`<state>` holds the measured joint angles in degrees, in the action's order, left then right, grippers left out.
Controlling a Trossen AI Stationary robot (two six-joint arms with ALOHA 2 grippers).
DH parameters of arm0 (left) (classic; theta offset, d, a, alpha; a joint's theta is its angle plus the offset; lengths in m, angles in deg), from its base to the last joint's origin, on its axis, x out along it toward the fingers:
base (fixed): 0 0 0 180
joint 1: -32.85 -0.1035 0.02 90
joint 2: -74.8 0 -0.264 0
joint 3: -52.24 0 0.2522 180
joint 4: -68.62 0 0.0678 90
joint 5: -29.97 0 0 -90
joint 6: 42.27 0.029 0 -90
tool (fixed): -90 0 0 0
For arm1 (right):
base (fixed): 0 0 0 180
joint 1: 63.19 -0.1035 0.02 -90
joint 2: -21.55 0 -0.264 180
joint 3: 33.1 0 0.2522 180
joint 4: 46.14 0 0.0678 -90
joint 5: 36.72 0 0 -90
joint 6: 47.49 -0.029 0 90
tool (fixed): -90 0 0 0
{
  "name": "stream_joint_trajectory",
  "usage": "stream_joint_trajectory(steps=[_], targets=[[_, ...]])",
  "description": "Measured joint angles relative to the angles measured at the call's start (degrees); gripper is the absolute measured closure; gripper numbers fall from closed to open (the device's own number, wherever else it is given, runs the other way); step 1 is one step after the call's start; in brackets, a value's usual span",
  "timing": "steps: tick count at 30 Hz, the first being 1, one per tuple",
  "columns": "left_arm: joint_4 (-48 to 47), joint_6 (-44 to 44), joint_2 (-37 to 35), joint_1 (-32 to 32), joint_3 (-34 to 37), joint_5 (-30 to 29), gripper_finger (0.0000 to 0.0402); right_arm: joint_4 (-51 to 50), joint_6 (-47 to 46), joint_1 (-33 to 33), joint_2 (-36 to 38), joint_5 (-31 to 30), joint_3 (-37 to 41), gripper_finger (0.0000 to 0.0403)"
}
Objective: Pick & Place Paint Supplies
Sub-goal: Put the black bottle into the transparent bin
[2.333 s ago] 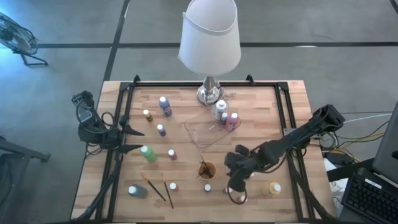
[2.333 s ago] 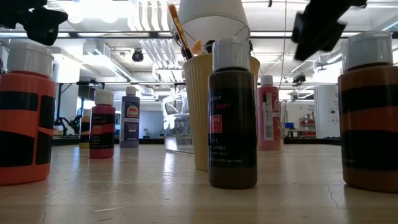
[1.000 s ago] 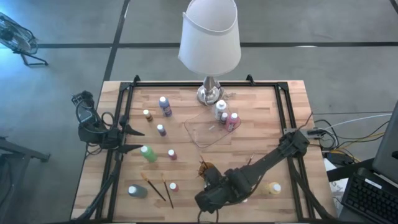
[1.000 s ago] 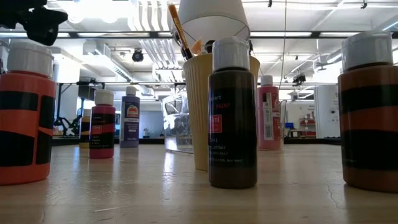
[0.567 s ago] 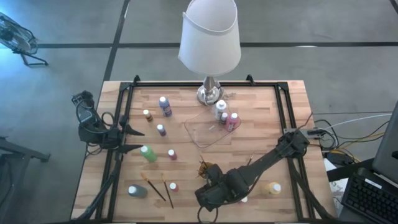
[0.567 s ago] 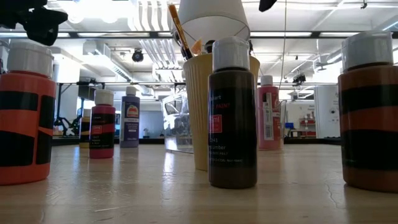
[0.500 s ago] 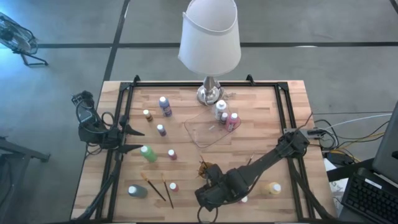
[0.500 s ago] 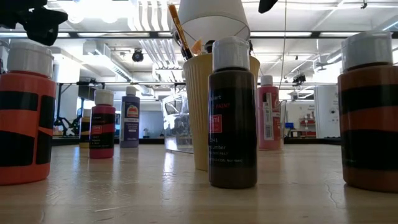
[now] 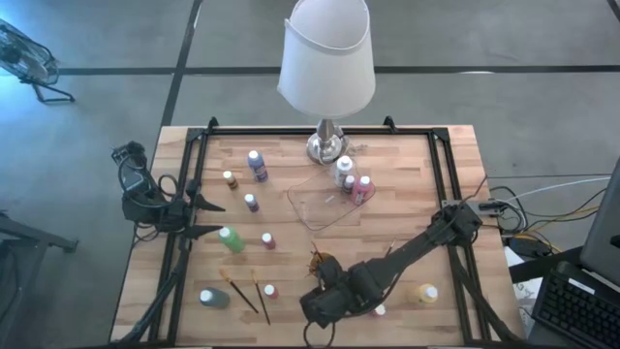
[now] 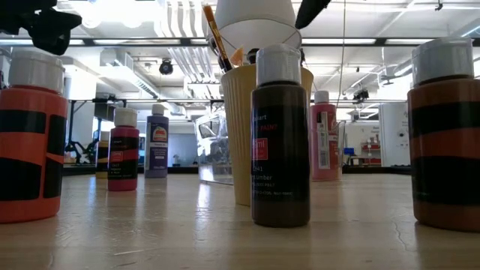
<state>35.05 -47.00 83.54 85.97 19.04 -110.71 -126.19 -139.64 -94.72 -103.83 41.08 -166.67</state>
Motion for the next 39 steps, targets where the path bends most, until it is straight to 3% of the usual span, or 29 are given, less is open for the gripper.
stream_joint_trajectory(steps=[16, 31, 39], targets=[[0.0, 0.0, 0.0, 0.0, 0.0, 0.0, 0.0183, 1.7, 0.0, -0.1, 0.0, -1.3, 3.2, 0.0236], [0.0, 0.0, 0.0, 0.0, 0.0, 0.0, 0.0183, 6.5, 0.2, -0.1, 0.0, -2.2, 7.9, 0.0205], [0.0, 0.0, 0.0, 0.0, 0.0, 0.0, 0.0183, 10.2, 0.2, -0.1, 0.0, -2.5, 11.1, 0.0208]])
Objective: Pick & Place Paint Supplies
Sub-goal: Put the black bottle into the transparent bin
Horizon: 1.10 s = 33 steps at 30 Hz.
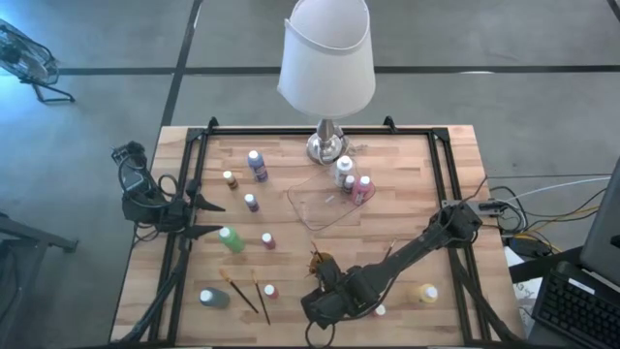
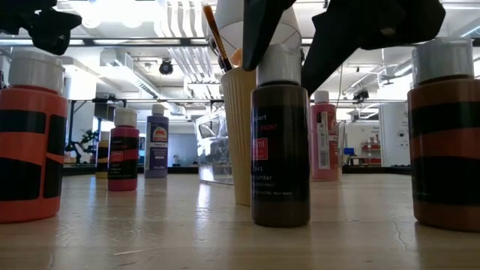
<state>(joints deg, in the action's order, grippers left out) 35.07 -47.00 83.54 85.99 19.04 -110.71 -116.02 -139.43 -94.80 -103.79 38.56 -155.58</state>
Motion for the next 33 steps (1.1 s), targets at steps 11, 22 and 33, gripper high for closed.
stream_joint_trajectory(steps=[11, 22, 33], targets=[[0.0, 0.0, 0.0, 0.0, 0.0, 0.0, 0.0183, -0.2, 0.5, 0.0, 0.0, 0.0, -0.4, 0.0254], [0.0, 0.0, 0.0, 0.0, 0.0, 0.0, 0.0183, -0.2, 0.5, 0.0, 0.0, 1.5, -0.4, 0.0281], [0.0, 0.0, 0.0, 0.0, 0.0, 0.0, 0.0183, -0.2, 1.7, -0.4, 0.0, 3.4, -2.9, 0.0283]])
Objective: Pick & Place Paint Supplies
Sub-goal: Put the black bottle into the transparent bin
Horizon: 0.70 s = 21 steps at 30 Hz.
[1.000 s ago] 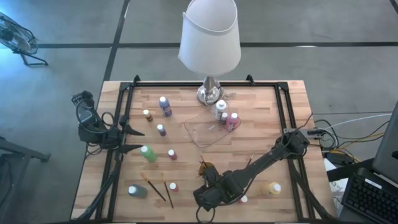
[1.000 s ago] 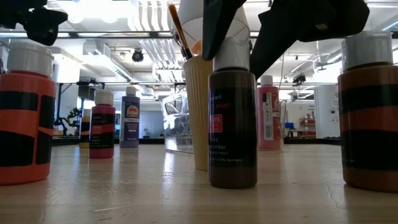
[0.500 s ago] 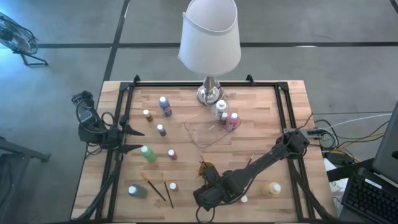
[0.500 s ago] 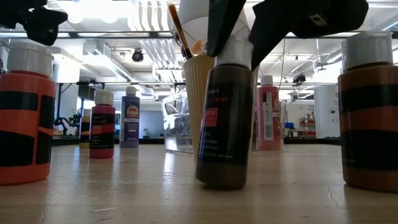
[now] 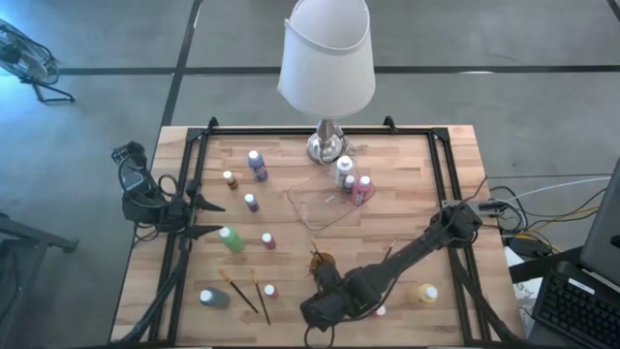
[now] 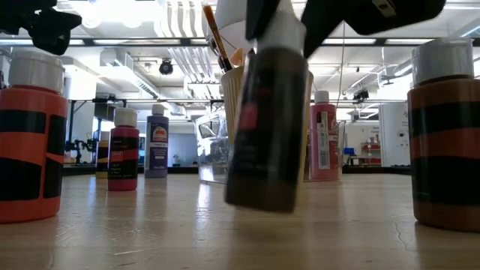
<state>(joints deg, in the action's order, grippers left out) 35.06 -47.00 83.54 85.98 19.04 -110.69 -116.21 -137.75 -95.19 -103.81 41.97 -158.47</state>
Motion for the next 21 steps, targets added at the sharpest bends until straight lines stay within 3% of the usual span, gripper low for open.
stream_joint_trajectory(steps=[15, 21], targets=[[0.0, 0.0, 0.0, 0.0, 0.0, 0.0, 0.0183, -0.5, 7.3, -1.2, 0.0, -1.1, -12.2, 0.0284], [0.0, 0.0, 0.0, 0.0, 0.0, 0.0, 0.0183, -0.6, 15.1, -1.1, 0.0, -6.2, -18.6, 0.0288]])
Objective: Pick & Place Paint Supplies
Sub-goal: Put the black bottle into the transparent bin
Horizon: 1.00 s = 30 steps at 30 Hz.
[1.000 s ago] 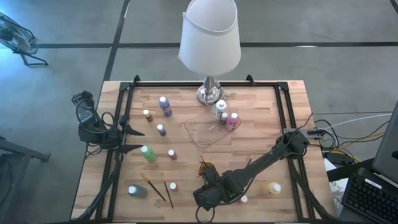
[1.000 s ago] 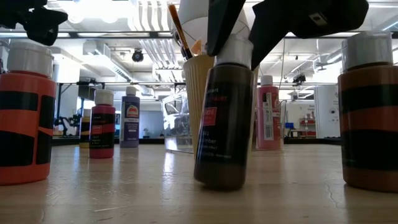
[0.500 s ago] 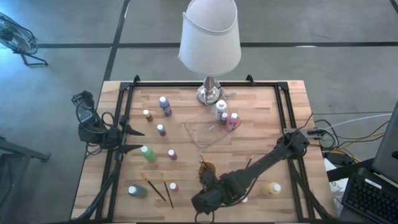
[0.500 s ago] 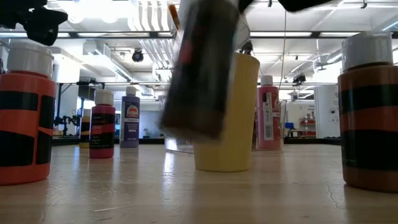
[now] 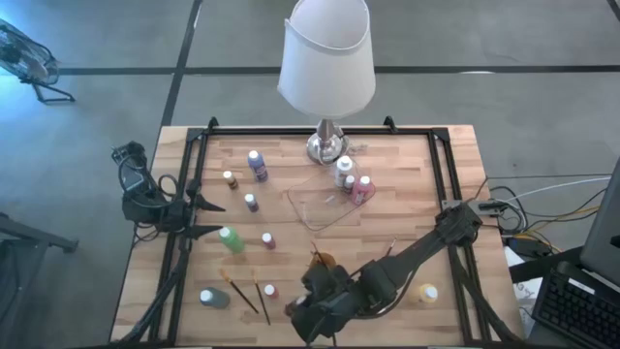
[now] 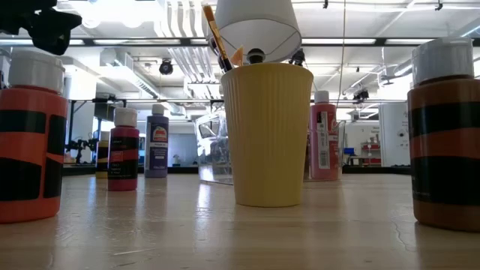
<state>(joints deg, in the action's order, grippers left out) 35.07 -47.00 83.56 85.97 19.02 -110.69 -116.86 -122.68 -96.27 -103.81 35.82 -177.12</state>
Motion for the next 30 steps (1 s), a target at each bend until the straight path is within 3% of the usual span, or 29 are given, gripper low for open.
stream_joint_trajectory(steps=[4, 14, 30], targets=[[0.0, 0.0, 0.0, 0.0, 0.0, 0.0, 0.0183, -1.9, 5.4, 0.0, 0.0, -3.9, -4.7, 0.0285], [0.0, 0.0, 0.0, 0.0, 0.0, 0.0, 0.0183, -14.5, 11.7, 2.4, 4.2, -11.1, -4.4, 0.0283], [0.0, 0.0, 0.0, 0.0, 0.0, 0.0, 0.0183, -24.1, 29.1, 18.1, 9.0, -10.3, -4.4, 0.0288]])
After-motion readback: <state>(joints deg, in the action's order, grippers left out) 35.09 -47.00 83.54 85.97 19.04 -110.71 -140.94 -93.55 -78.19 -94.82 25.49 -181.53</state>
